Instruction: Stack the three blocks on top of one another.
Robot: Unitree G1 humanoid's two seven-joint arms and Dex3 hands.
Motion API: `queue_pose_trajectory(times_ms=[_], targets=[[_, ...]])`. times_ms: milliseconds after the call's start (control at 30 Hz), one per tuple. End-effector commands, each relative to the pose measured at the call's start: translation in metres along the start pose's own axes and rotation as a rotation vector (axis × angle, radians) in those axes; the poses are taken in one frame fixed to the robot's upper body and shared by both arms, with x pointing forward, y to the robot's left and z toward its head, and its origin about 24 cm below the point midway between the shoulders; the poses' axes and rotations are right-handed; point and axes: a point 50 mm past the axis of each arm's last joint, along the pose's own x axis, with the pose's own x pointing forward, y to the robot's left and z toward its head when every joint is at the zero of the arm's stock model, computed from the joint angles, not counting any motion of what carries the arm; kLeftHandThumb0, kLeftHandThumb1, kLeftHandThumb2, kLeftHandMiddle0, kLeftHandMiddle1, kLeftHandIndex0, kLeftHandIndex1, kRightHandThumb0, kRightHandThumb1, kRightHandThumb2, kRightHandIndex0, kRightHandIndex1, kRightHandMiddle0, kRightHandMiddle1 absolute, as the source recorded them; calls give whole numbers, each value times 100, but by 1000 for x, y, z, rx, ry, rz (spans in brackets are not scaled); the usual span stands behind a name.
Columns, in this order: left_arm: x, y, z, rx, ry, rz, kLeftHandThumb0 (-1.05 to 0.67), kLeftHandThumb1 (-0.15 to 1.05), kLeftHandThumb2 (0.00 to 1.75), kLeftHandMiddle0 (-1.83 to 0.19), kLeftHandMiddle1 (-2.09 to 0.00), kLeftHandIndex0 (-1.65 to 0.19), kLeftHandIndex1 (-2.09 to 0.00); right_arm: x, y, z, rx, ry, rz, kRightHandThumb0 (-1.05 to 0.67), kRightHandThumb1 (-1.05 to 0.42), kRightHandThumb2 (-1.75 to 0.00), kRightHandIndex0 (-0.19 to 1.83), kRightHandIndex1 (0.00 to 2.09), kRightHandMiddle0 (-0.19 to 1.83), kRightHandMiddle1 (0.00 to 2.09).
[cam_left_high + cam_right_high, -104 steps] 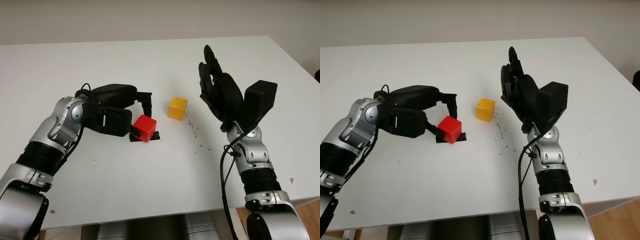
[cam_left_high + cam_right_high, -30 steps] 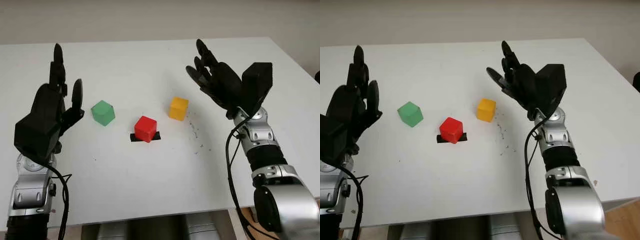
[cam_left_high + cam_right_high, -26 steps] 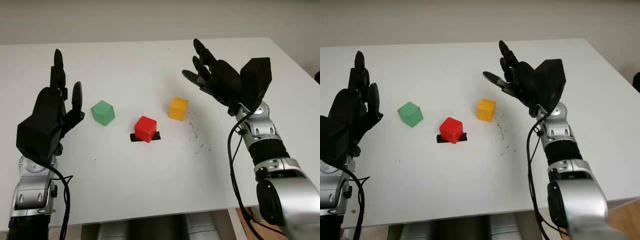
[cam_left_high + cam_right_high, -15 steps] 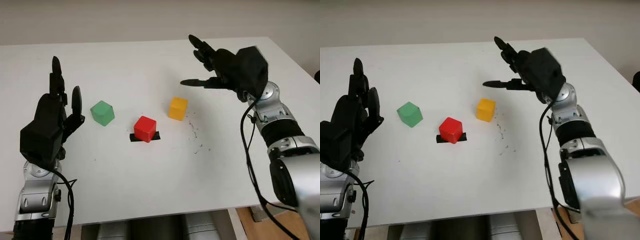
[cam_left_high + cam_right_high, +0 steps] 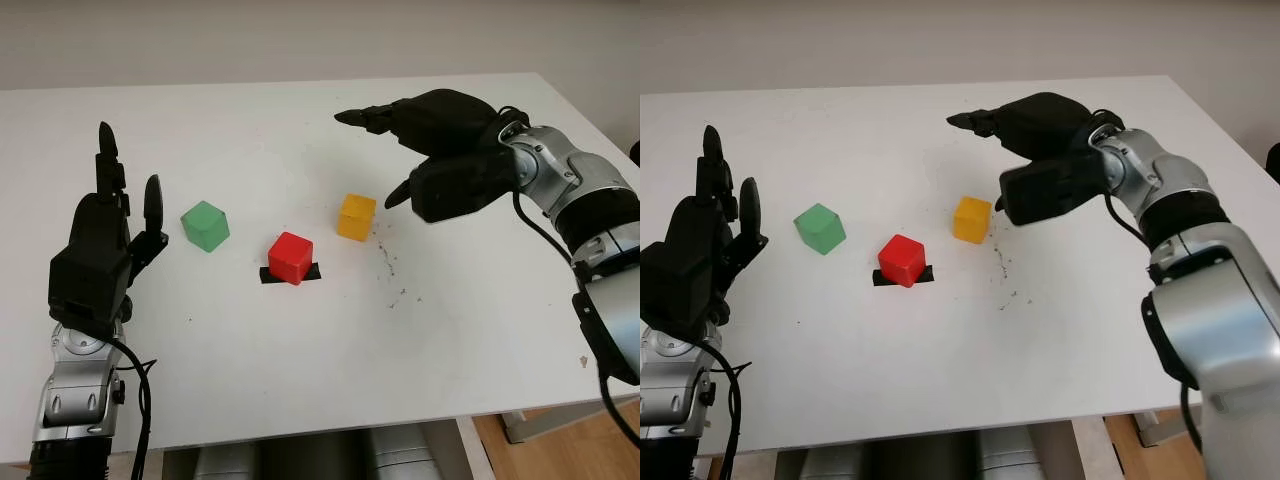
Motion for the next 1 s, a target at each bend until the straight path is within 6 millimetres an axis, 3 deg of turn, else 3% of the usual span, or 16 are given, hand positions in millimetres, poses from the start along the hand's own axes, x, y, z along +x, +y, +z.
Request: queue_pose_trajectory(times_ms=[0,133,367,967], targets=[[-1,0,2,9,-20,-1,-79,105,70,19,0,19,0,-1,-14,-2,-98,-19,-30,-54,-78,-6,18,8,14,9],[-1,0,2,40,-7,-13,-77,105,69,19,0,19,0,0,-9,2,-223,-70,-38,-55,-78,-6,20,8,22,12],[-3,-6,2,86,18,-35,-77,105,68,19,0,19,0,5,0,10,-262,-116,-34,-57,-79,-6,23,7,29,12],[-4,-9,3,98,8,-58,-78,105,70,19,0,19,0,16,32,36,-201,-193,-14,-52,-79,-5,28,7,35,9]])
